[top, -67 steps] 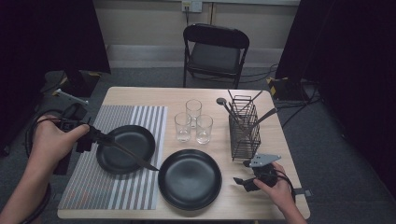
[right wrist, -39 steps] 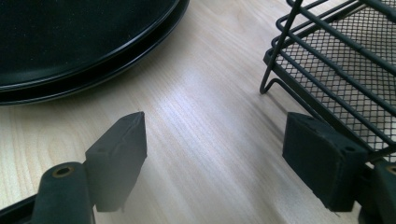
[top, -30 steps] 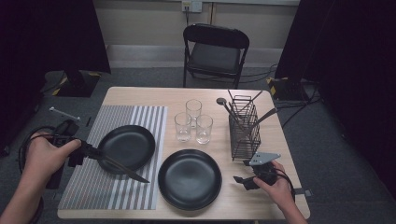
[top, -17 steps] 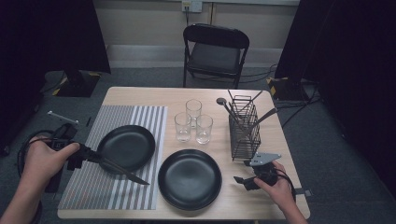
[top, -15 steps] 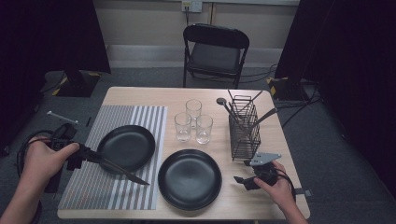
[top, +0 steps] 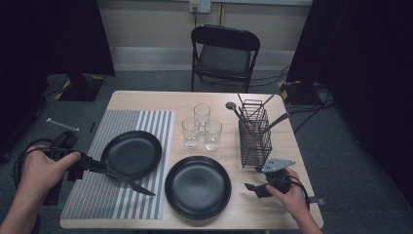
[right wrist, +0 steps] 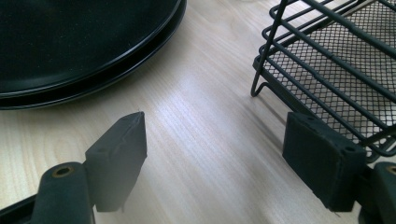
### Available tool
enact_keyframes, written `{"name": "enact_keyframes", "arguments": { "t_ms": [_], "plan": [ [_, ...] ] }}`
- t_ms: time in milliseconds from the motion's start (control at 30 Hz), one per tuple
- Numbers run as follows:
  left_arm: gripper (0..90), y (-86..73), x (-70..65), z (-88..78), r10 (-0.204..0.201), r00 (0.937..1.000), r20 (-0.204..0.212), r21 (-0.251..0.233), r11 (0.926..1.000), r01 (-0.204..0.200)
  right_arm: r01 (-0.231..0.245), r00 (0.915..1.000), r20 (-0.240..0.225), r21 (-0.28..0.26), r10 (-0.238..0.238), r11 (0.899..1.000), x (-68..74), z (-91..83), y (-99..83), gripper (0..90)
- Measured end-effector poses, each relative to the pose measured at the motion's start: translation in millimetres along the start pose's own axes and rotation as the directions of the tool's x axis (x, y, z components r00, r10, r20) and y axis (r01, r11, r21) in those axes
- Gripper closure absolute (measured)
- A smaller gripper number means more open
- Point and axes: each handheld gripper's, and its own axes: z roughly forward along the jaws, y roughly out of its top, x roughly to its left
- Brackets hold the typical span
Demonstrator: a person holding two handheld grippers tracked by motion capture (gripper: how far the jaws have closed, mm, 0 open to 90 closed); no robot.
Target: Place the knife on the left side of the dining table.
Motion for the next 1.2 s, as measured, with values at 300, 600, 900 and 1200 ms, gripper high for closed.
{"name": "enact_keyframes", "arguments": {
  "t_ms": [300,600,900,1200],
  "plan": [
    [83.4,-4.3,-3.5,0.9,-0.014,0.9998,0.016,-0.007,0.9999,0.014,-0.005,1.0000,0.006,-0.007,0.005,1.000,-0.1,-4.9,-0.5,21.3],
    [83.4,-9.5,0.2,4.0,-0.025,0.9997,0.006,-0.001,0.9997,0.025,-0.005,1.0000,0.002,-0.006,0.005,1.000,1.2,-6.0,5.5,21.3],
    [83.3,-11.2,3.5,3.7,-0.032,0.9994,0.009,-0.001,0.9995,0.032,-0.013,0.9994,-0.032,-0.009,0.013,1.000,4.1,-2.6,15.5,21.3],
    [83.1,-10.5,2.6,4.3,-0.056,0.9984,0.013,0.006,0.9984,0.056,0.014,0.9985,-0.053,0.003,-0.014,1.000,11.3,0.4,29.5,21.3]
  ]
}}
